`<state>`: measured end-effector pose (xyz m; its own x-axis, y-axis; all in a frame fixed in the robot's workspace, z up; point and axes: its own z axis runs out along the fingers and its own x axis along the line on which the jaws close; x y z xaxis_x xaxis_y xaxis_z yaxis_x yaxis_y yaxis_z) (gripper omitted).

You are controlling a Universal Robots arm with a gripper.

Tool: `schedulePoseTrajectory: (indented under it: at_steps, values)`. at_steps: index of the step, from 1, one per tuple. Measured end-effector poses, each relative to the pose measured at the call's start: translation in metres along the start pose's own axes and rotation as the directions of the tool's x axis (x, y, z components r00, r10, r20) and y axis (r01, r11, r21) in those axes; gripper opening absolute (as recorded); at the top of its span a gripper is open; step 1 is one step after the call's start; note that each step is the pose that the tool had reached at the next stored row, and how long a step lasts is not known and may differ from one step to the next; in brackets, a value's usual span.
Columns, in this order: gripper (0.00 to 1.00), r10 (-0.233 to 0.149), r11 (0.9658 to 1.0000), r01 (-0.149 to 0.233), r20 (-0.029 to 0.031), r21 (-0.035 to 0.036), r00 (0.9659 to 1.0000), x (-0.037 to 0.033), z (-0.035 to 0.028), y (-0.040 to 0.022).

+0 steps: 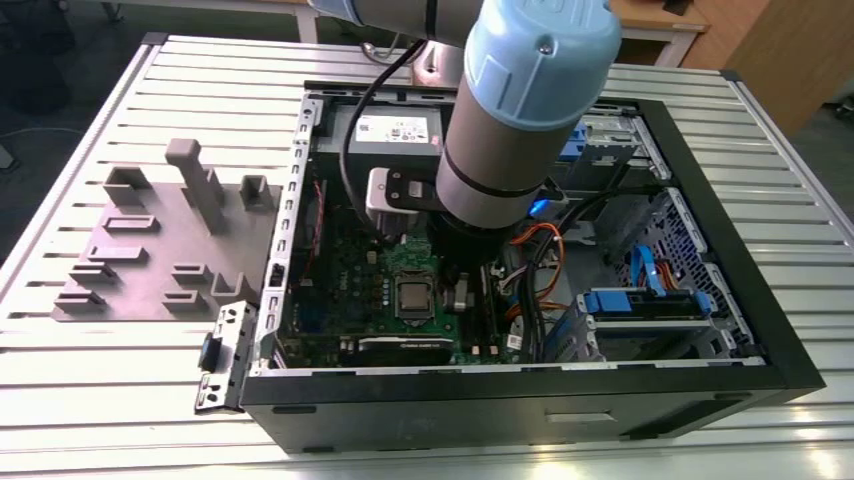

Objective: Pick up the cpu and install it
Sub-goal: 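Install the first cpu locking lever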

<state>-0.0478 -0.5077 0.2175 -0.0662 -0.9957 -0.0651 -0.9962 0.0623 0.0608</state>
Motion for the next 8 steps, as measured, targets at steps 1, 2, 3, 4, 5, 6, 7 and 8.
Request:
schedulePoseTrajectory:
  at_steps: [1,2,3,4,5,6,7,8]
  values:
    - [0.11,-0.001,1.0000,0.001,0.0000,0.0000,1.0000,0.0004,0.0001,0.0000]
    - [0.11,-0.004,1.0000,0.004,-0.0002,-0.0002,1.0000,0.0006,0.0002,0.0000]
    - [0.11,-0.008,1.0000,0.008,-0.0005,-0.0004,1.0000,0.0006,0.0004,-0.0001]
    - [0.11,-0.011,0.9999,0.011,-0.0007,-0.0005,0.9999,0.0007,0.0006,-0.0001]
    - [0.11,-0.014,0.9999,0.014,-0.0007,-0.0005,0.9999,0.0009,0.0008,-0.0001]
    - [0.11,-0.018,0.9998,0.018,-0.0009,-0.0006,0.9998,0.0010,0.0009,-0.0001]
    - [0.11,-0.021,0.9998,0.021,-0.0011,-0.0007,0.9998,0.0012,0.0009,-0.0001]
    - [0.11,-0.032,0.9995,0.032,-0.0018,-0.0009,0.9995,0.0014,0.0009,-0.0002]
